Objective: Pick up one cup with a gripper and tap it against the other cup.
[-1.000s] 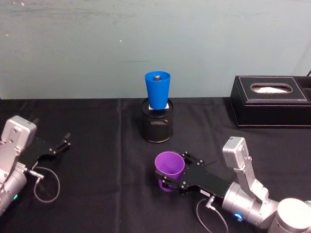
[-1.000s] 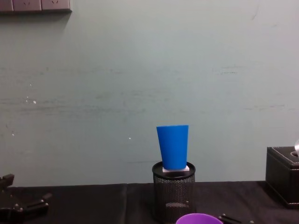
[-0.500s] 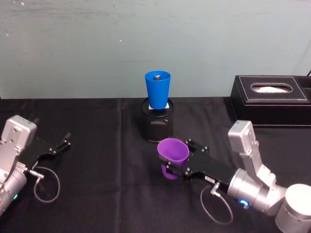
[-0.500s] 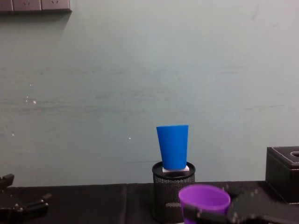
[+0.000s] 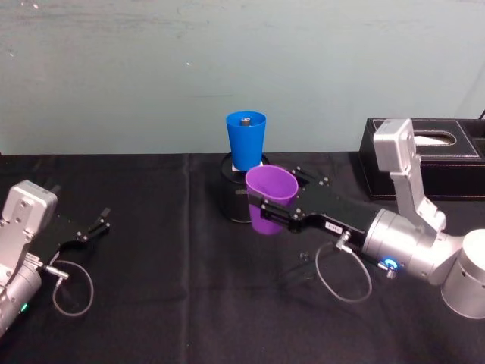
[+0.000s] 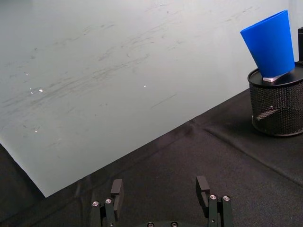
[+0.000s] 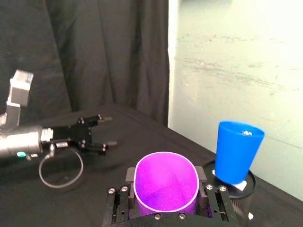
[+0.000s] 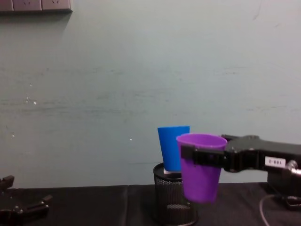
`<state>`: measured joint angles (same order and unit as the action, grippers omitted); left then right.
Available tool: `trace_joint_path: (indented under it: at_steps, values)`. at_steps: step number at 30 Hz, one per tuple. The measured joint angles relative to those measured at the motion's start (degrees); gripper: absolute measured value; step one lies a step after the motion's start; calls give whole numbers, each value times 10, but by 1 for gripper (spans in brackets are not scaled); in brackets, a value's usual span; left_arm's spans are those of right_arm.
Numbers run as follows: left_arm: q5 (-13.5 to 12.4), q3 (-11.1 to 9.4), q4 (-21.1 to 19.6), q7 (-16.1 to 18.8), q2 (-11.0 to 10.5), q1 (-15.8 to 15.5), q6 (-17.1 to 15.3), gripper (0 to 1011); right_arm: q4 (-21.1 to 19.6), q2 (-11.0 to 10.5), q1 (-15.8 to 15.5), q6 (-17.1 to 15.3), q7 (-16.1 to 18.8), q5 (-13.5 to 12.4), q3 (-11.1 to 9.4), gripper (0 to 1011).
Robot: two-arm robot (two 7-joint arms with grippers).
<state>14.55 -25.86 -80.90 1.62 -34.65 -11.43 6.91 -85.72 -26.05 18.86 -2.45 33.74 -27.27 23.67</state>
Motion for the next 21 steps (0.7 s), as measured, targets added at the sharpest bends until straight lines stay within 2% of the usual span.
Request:
trace_joint_path:
  at_steps: [8,21]
  values:
    - [0,0,0,0,0,0,0,1000,-16,-4,15,-29,-2,-25,10,726]
    - [0,0,0,0,0,0,0,1000,-31,-20,19,-38,-13,-29,36,726]
